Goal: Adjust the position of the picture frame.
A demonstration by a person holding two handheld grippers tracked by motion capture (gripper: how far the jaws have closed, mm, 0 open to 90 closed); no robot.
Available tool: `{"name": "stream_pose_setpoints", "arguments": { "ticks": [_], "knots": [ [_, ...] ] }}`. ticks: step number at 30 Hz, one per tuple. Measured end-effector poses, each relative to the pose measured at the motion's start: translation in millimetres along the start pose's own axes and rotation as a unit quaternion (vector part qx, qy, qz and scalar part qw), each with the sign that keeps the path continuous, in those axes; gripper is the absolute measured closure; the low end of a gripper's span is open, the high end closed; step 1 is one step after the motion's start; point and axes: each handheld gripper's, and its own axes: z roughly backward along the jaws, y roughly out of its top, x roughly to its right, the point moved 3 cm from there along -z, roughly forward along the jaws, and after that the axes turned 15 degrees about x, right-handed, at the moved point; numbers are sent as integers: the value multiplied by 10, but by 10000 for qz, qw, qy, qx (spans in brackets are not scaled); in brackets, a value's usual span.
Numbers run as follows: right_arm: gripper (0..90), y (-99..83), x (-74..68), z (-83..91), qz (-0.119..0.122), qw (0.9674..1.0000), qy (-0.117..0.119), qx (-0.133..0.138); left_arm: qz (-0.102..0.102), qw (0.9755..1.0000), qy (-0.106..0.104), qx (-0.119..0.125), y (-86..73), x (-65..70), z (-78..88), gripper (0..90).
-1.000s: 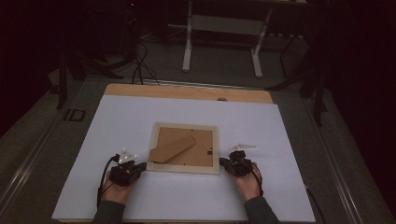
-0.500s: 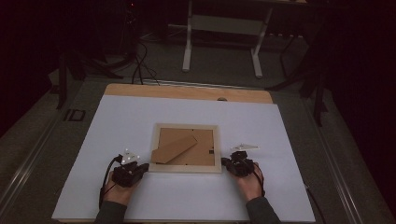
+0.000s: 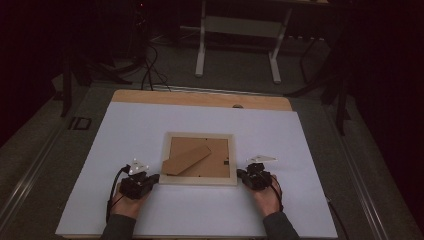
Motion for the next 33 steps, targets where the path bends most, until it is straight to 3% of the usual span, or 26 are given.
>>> {"name": "stream_pose_setpoints", "arguments": {
  "ticks": [10,13,17,23,33],
  "knots": [
    [900,-4,-18,-3,-2,10000,-64,31,-41,10000,65,-3,2,3,2,900],
    [899,-8,-21,-6,63,10000,4,52,65,10000,30,1,7,-32,5,900],
    [874,-2,-7,-6,167,9998,22,70,59,9999,78,56,38,-61,25,837],
    [815,47,61,66,315,9992,-170,178,191,9995,145,206,79,-147,85,805],
    [723,147,140,182,294,9987,-195,381,344,9982,393,306,113,-247,174,680]
  ]
}}
